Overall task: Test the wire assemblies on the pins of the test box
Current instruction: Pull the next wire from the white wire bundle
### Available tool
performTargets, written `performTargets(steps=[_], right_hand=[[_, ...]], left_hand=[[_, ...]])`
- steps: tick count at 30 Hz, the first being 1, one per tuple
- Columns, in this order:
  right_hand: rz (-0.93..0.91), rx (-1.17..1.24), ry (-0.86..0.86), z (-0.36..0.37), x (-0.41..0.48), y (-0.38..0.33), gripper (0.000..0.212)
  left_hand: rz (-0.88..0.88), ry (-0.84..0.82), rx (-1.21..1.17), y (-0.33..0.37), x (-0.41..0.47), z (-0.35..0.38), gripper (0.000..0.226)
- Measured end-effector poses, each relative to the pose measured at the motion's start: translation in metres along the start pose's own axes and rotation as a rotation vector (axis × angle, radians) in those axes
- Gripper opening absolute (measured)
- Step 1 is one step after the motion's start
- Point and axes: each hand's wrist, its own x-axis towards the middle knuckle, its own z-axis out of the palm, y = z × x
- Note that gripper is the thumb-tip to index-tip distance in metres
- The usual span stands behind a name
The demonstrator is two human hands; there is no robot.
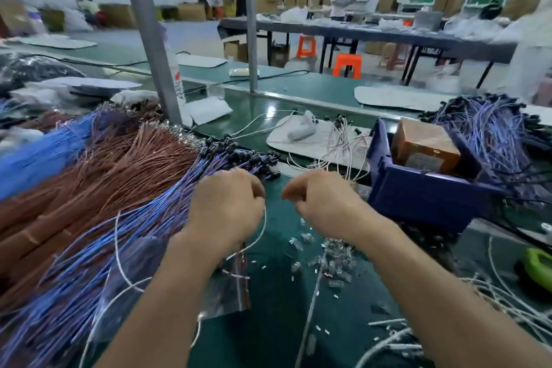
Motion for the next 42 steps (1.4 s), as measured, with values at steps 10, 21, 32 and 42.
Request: performTargets(steps=[10, 21, 32, 42], right_hand=[[-0.074, -0.075, -0.019, 0.052, 0.054, -0.032, 0.045], [-0.082, -0.272, -0.081, 0.047, 0.058, -0.024, 0.02], [0.05, -0.36, 0.292, -0.007, 0.014, -0.006, 0.031], [0.227, 0.113, 0.487, -0.048, -0.089, 0.046, 0.027]], left_hand=[[-0.134, -0.103, -0.228, -0.062, -0.002, 0.023, 0.036], [0.049, 0.212, -0.254, -0.039, -0.013, 0.038, 0.03], [0.108, 0.073, -0.226, -0.043, -0.017, 0.046, 0.027], [0.276, 0.358, -0.209, 0.024, -0.034, 0.018, 0.052]])
